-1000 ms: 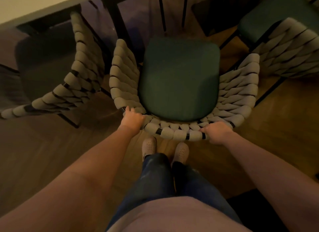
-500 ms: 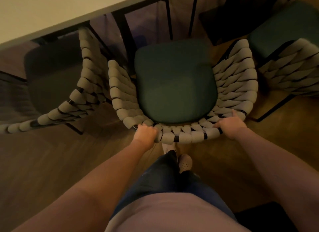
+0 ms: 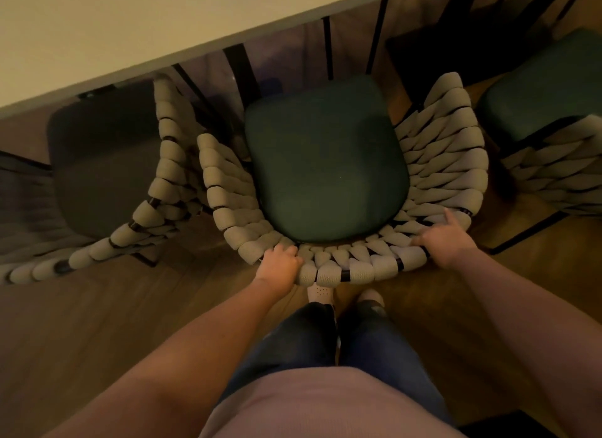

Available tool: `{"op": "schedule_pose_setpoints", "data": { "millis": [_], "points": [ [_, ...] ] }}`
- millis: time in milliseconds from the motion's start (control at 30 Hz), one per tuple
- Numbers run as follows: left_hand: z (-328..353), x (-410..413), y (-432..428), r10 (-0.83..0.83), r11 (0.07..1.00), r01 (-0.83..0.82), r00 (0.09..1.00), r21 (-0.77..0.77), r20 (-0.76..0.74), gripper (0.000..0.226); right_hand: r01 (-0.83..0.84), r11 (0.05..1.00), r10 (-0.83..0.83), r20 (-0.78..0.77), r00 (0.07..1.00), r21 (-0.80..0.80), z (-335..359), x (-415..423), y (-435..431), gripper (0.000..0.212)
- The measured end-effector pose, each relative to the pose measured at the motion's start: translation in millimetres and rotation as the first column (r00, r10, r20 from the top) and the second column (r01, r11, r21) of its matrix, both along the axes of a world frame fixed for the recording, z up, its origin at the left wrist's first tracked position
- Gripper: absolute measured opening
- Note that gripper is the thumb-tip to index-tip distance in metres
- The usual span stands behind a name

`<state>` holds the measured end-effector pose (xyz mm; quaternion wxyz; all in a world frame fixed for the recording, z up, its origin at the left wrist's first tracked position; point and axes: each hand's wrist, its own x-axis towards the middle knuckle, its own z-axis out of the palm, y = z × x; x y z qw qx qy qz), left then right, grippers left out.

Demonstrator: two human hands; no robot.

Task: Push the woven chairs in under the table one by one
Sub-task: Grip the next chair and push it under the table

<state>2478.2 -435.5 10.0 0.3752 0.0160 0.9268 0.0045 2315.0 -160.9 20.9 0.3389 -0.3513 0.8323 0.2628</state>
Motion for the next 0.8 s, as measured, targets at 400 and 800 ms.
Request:
{"op": "schedule_pose_setpoints", "data": {
  "millis": [400, 800],
  "points": [
    [19, -14, 15, 0.029, 1.0, -0.029, 0.999, -0.01, -0.018, 0.037, -0.031, 0.998, 0.031, 0.003, 1.0, -0.064, -12, -17, 23, 0.054],
    [29, -30, 11, 0.064, 0.998, -0.065, 0.995, -0.014, -0.077, 0.035, -0.048, 0.994, 0.048, -0.012, 0.999, -0.1, -6, -39, 17, 0.057]
  ]
}}
